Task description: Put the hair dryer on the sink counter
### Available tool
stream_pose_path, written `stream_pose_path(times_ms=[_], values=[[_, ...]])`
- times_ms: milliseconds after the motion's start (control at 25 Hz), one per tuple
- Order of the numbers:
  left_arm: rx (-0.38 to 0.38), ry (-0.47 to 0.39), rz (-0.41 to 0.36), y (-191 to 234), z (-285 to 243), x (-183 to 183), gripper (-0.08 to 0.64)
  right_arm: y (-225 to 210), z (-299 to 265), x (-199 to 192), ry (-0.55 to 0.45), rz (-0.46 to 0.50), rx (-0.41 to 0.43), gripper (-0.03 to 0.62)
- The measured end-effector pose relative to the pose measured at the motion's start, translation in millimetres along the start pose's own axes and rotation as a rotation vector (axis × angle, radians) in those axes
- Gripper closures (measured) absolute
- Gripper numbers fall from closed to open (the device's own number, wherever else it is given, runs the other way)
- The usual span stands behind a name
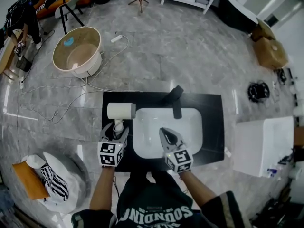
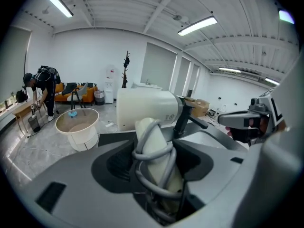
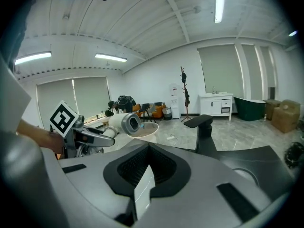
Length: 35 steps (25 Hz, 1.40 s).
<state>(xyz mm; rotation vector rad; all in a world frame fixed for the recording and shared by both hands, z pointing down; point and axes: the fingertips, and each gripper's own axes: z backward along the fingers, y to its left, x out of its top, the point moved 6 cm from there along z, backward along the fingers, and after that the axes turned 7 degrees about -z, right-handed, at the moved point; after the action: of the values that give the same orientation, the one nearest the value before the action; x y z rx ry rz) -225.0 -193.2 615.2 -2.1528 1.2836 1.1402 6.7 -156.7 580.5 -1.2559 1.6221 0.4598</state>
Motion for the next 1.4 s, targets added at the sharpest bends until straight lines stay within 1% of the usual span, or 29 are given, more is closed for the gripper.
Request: stream_pose_path(times_ms=[120, 280, 440, 720, 840, 960, 1120, 1320, 1400], values=[[-0.006, 0.014, 0.002, 6.9, -14.6, -0.4, 0.308, 0.1, -6.3, -2.9, 0.012, -0.009, -0.004, 0.592], [-0.011, 0.029, 0.001, 17.0, -33.6, 0.7, 0.308, -0.1, -16.2, -11.2, 0.029, 0.032, -0.005, 0.592], [-0.021, 0.052, 0.010, 24.3, -53.6, -3.6, 0.308, 8.2, -22.9, -9.3, 0.059, 0.004, -0.002, 0.592], [-0.037, 0.109, 0.021, 30.4, -89.2, -6.4, 0.308, -1.3, -25.5, -10.8, 0.077, -0.028, -0.022, 0.592], [-0.035, 0.132, 0.058, 35.2, -103.7, -12.3, 0.308, -7.9, -24.3, -15.6, 0.078, -0.046, -0.035, 0.592], [-0.031, 0.163, 0.088, 38.7, -116.8, -19.4, 0.308, -12.5, -21.6, -19.4, 0.101, -0.055, -0.047, 0.592], [-0.030, 0.205, 0.090, 42.7, -128.7, -28.6, 0.308, -14.6, -18.1, -22.5, 0.106, -0.057, -0.061, 0.592], [-0.032, 0.242, 0.097, 40.7, -138.9, -35.3, 0.308, -21.0, -13.4, -25.2, 0.094, -0.079, -0.087, 0.592], [-0.032, 0.250, 0.098, 40.4, -140.3, -37.0, 0.308, -21.3, -10.9, -25.9, 0.104, -0.082, -0.090, 0.592]])
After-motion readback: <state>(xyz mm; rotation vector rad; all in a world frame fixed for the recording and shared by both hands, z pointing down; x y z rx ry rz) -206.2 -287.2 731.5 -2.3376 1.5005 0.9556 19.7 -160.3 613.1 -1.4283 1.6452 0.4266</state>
